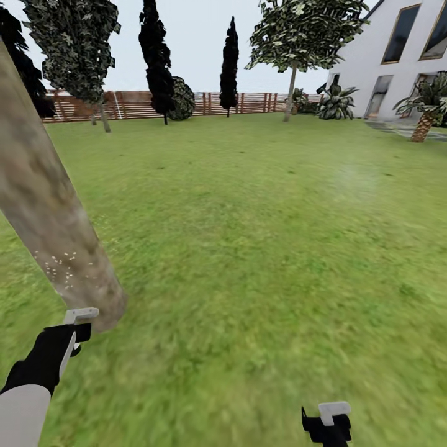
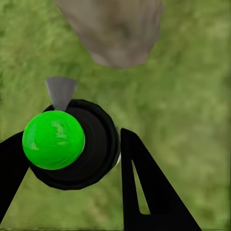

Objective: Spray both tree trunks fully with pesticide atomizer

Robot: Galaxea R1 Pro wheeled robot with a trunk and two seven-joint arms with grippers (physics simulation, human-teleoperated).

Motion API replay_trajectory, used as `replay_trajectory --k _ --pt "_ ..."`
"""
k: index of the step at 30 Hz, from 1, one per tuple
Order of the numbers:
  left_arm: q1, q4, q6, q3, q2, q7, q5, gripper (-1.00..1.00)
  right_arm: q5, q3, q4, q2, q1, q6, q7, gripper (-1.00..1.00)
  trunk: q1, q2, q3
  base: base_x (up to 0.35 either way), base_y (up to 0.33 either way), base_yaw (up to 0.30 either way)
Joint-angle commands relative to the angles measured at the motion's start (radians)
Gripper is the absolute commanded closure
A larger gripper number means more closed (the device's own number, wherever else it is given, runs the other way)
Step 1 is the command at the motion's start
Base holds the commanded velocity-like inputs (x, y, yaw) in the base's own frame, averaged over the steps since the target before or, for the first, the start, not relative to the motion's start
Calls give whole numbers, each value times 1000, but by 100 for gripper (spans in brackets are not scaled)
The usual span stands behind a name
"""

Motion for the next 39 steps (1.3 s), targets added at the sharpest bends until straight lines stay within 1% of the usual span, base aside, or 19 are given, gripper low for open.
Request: replay_trajectory --k 1,7,19,33,39 --pt "-1 -1 5 1 0 0 -3 100 11 -4 1 0 0 -1 -6 -100 0 0 -1 110 -270 274" --pt "-1 -1 5 2 0 1 -4 100 11 -4 1 0 0 -1 -6 -100 0 0 -1 115 -269 262" --pt "-2 -1 5 4 0 1 -3 100 10 -4 1 0 0 -1 -6 -100 0 0 -1 246 -180 18" --pt "-1 -2 5 4 1 1 -3 100 11 -4 1 1 0 -1 -6 -100 0 0 -1 243 -181 261" --pt "-2 -3 5 4 1 1 -2 100 10 -4 1 0 0 -2 -6 -100 0 0 -1 84 -258 45"
